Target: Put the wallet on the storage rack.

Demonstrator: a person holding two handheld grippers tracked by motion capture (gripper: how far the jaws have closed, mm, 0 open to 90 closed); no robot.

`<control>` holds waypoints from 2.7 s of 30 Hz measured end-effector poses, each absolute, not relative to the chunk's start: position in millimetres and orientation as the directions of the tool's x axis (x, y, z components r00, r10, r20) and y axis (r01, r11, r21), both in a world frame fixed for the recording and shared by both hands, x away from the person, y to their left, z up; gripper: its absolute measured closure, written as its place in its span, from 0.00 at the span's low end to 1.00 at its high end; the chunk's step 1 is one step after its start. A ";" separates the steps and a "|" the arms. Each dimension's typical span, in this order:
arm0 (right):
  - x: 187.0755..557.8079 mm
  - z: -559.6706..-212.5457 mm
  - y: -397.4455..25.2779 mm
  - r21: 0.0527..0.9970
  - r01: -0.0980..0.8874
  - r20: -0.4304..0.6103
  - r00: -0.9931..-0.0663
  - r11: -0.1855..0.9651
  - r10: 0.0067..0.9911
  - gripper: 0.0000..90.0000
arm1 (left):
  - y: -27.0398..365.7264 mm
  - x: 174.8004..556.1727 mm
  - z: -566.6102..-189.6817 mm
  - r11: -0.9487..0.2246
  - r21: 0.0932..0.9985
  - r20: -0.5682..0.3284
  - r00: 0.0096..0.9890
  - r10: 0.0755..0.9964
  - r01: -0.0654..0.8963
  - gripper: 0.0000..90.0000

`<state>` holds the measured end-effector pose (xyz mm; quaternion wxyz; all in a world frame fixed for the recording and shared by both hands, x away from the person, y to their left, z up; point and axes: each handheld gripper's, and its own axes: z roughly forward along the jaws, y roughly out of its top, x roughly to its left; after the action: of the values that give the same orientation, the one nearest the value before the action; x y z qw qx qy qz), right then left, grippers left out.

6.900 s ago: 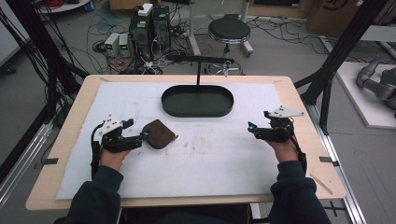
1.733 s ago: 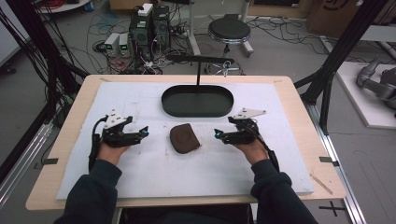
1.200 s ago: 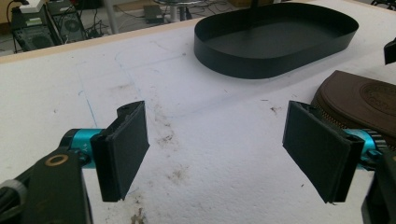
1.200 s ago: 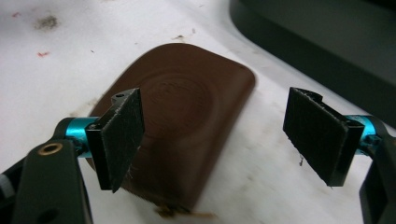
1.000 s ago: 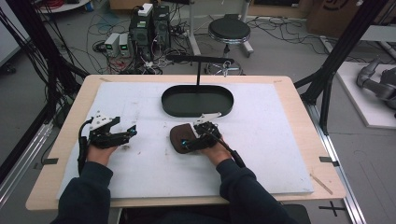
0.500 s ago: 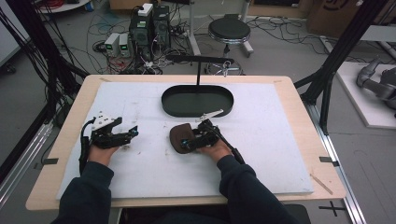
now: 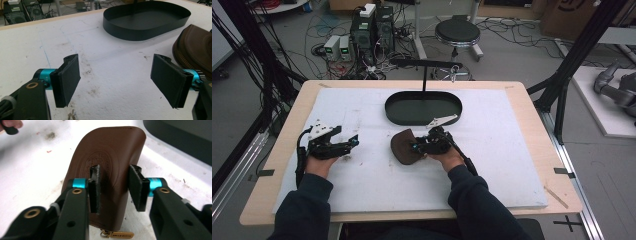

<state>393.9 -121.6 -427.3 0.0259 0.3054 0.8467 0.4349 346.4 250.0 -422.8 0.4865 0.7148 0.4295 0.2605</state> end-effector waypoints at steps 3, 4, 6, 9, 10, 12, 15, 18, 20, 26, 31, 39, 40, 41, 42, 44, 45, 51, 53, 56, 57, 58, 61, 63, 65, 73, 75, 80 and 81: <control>389.6 -419.7 -123.6 0.775 0.452 0.175 -0.825 0.442 0.537 0.81 | 250.6 346.3 -422.5 -0.152 0.921 -0.049 0.495 0.867 0.358 0.26; 388.3 -416.8 -124.9 0.779 0.440 0.159 -0.828 0.447 0.537 0.83 | 250.7 346.2 -422.5 -0.150 0.921 -0.051 0.495 0.868 0.358 0.26; 386.6 -410.6 -128.3 0.780 0.419 0.120 -0.829 0.465 0.546 0.84 | 250.7 345.9 -422.3 -0.148 0.922 -0.053 0.494 0.868 0.359 0.26; 386.9 -405.2 -133.8 0.780 0.400 0.079 -0.826 0.482 0.558 0.85 | 250.5 345.7 -422.0 -0.148 0.923 -0.053 0.496 0.867 0.356 0.26; 387.0 -402.4 -136.8 0.778 0.390 0.054 -0.823 0.492 0.566 0.86 | 250.5 345.8 -421.9 -0.147 0.924 -0.053 0.498 0.866 0.354 0.26; 387.1 -397.1 -142.9 0.775 0.377 0.014 -0.812 0.507 0.583 0.87 | 250.9 345.9 -421.9 -0.147 0.923 -0.053 0.497 0.866 0.355 0.26; 386.4 -389.3 -153.5 0.765 0.350 -0.071 -0.789 0.541 0.611 0.89 | 251.7 346.1 -422.0 -0.141 0.924 -0.057 0.495 0.867 0.355 0.26; 384.2 -385.8 -154.4 0.756 0.335 -0.114 -0.779 0.562 0.617 0.90 | 251.8 346.1 -421.7 -0.138 0.926 -0.059 0.495 0.867 0.352 0.26; 381.2 -384.9 -151.4 0.755 0.321 -0.126 -0.785 0.572 0.607 0.90 | 251.8 346.1 -421.5 -0.139 0.926 -0.058 0.495 0.867 0.351 0.26; 372.2 -382.3 -142.4 0.770 0.243 -0.149 -0.831 0.590 0.536 0.88 | 251.6 346.0 -421.4 -0.138 0.926 -0.059 0.496 0.866 0.350 0.26; 365.6 -381.8 -135.2 0.779 0.194 -0.147 -0.868 0.596 0.474 0.86 | 251.8 345.6 -421.1 -0.138 0.926 -0.059 0.496 0.867 0.351 0.26; 362.5 -381.5 -132.5 0.780 0.179 -0.144 -0.882 0.600 0.449 0.82 | 251.8 345.7 -421.2 -0.137 0.926 -0.060 0.497 0.865 0.351 0.26; 362.4 -381.2 -133.0 0.781 0.186 -0.133 -0.883 0.596 0.450 0.81 | 251.6 345.6 -421.1 -0.138 0.926 -0.059 0.497 0.866 0.350 0.26; 362.6 -381.2 -133.3 0.785 0.190 -0.122 -0.886 0.590 0.448 0.79 | 251.6 345.5 -421.0 -0.139 0.926 -0.059 0.498 0.865 0.350 0.26; 362.5 -380.9 -133.5 0.785 0.193 -0.118 -0.886 0.588 0.448 0.77 | 251.6 345.5 -421.0 -0.138 0.926 -0.060 0.498 0.865 0.350 0.26; 361.7 -380.5 -133.5 0.787 0.194 -0.119 -0.884 0.586 0.452 0.76 | 251.7 345.5 -420.9 -0.139 0.926 -0.059 0.499 0.865 0.351 0.26; 361.6 -380.5 -133.5 0.787 0.193 -0.119 -0.884 0.586 0.452 0.74 | 251.4 345.4 -421.0 -0.137 0.926 -0.061 0.499 0.865 0.351 0.26; 362.2 -380.5 -134.6 0.794 0.188 -0.125 -0.881 0.578 0.457 0.70 | 251.6 345.6 -421.2 -0.137 0.926 -0.061 0.499 0.865 0.352 0.26; 362.4 -380.6 -134.9 0.796 0.190 -0.122 -0.879 0.575 0.461 0.69 | 251.5 345.5 -421.2 -0.137 0.926 -0.061 0.499 0.864 0.351 0.26; 363.0 -381.7 -134.5 0.792 0.202 -0.118 -0.875 0.576 0.469 0.62 | 251.6 345.6 -421.3 -0.138 0.926 -0.061 0.499 0.864 0.353 0.26; 363.9 -382.7 -134.1 0.792 0.197 -0.126 -0.874 0.578 0.470 0.60 | 251.7 345.6 -421.2 -0.137 0.926 -0.061 0.499 0.864 0.352 0.26; 364.0 -383.5 -133.5 0.789 0.207 -0.116 -0.874 0.578 0.471 0.59 | 251.8 345.7 -421.3 -0.136 0.926 -0.063 0.499 0.864 0.352 0.26; 364.6 -386.5 -131.6 0.783 0.219 -0.108 -0.874 0.582 0.474 0.52 | 251.8 346.0 -421.6 -0.133 0.927 -0.065 0.499 0.864 0.351 0.26; 365.1 -388.7 -129.9 0.776 0.217 -0.109 -0.878 0.593 0.465 0.47 | 251.8 346.0 -421.5 -0.135 0.927 -0.063 0.499 0.865 0.351 0.26; 365.7 -391.8 -127.6 0.766 0.227 -0.108 -0.877 0.602 0.468 0.43 | 251.1 345.7 -421.3 -0.138 0.927 -0.061 0.504 0.861 0.349 0.26; 371.9 -406.8 -120.6 0.707 0.270 -0.076 -0.890 0.653 0.449 0.56 | 251.8 345.0 -420.5 -0.135 0.931 -0.061 0.507 0.860 0.340 0.26; 372.7 -406.2 -121.8 0.708 0.285 -0.066 -0.884 0.645 0.463 0.71 | 251.8 344.8 -420.4 -0.135 0.931 -0.061 0.507 0.860 0.339 0.26; 378.0 -401.7 -131.3 0.733 0.313 -0.026 -0.874 0.604 0.485 0.73 | 252.1 345.0 -420.4 -0.131 0.933 -0.062 0.507 0.859 0.336 0.26; 379.5 -400.1 -134.0 0.745 0.320 -0.014 -0.870 0.586 0.493 0.73 | 252.1 345.0 -420.4 -0.132 0.933 -0.061 0.509 0.859 0.334 0.26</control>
<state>379.5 -134.0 -400.1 0.1100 0.2298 0.8836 0.3928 345.0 252.1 -420.4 0.5057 0.7062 0.4223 0.2593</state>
